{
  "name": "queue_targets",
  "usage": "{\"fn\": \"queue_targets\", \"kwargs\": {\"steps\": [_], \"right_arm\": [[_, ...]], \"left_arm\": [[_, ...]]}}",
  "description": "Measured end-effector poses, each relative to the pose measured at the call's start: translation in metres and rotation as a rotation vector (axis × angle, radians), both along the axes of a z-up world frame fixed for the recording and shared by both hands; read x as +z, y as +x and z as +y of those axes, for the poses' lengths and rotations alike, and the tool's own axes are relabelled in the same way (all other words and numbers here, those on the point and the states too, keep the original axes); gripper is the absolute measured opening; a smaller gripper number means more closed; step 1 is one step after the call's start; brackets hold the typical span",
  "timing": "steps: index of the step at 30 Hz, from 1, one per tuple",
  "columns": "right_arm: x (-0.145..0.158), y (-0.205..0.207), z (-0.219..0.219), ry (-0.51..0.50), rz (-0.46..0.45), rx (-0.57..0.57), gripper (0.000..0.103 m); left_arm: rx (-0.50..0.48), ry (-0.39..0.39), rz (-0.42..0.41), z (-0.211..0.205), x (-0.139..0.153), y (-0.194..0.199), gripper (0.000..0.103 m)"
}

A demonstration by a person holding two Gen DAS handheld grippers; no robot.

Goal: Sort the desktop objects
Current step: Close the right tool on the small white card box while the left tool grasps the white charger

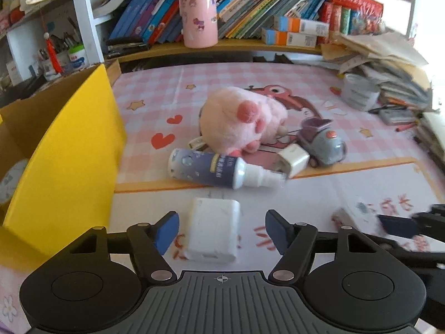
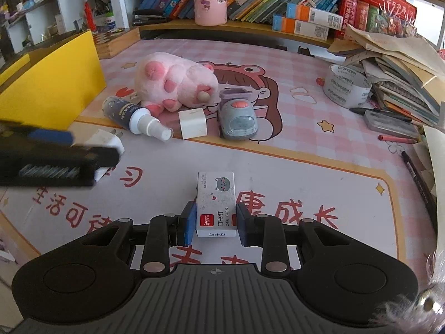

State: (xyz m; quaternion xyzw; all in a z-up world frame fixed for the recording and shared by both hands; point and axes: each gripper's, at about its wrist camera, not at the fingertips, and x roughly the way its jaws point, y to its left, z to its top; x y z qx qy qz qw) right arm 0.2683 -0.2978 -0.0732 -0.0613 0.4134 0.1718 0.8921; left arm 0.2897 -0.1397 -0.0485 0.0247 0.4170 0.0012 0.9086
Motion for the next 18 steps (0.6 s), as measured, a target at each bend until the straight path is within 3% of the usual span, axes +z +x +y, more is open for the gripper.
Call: {"fn": "queue_targets", "kwargs": {"steps": [5,9,18], "right_arm": [[0.0,-0.002,-0.001,0.002,-0.01,0.022,0.027],[0.001,0.0,-0.001,0.008,-0.019,0.024,0.027],[0.002,0.004,-0.001,0.019,-0.027,0.036,0.027]], "left_arm": [[0.013,0.024,0.035,0.002,-0.013,0.011,0.048],[0.026,-0.021,0.048,0.009,-0.017,0.011,0.048],[-0.039,-0.026,0.032,0.011,-0.018,0.009,0.042]]}}
